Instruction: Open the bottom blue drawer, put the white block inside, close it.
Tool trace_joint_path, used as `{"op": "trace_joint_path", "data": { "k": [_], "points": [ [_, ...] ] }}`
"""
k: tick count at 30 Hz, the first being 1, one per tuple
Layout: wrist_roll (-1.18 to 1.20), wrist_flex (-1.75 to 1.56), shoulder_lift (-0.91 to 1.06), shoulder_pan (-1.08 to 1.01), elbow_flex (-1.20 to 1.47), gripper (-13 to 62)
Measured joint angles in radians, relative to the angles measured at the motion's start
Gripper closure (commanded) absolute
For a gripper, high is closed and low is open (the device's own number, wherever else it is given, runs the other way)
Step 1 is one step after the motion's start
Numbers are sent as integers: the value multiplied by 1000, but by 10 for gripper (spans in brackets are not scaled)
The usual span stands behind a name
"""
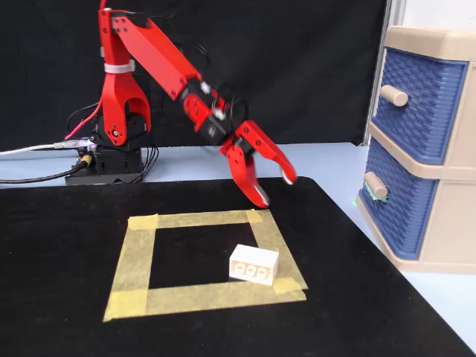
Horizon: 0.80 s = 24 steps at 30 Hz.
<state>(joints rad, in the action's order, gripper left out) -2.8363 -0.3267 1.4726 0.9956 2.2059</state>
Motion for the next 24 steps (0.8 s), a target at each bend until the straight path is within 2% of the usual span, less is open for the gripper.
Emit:
{"op": "trace_joint_path", "data": {
  "k": [5,8,14,20,24],
  "points": [
    [-67,-615,-393,-2,-104,162],
    [-86,-781,-540,3,-239,162],
    [-89,-778,-600,12,-462,163],
    [-89,-696,-635,25,-512,171],
    [-89,-696,-732,34,-638,172]
  ]
}}
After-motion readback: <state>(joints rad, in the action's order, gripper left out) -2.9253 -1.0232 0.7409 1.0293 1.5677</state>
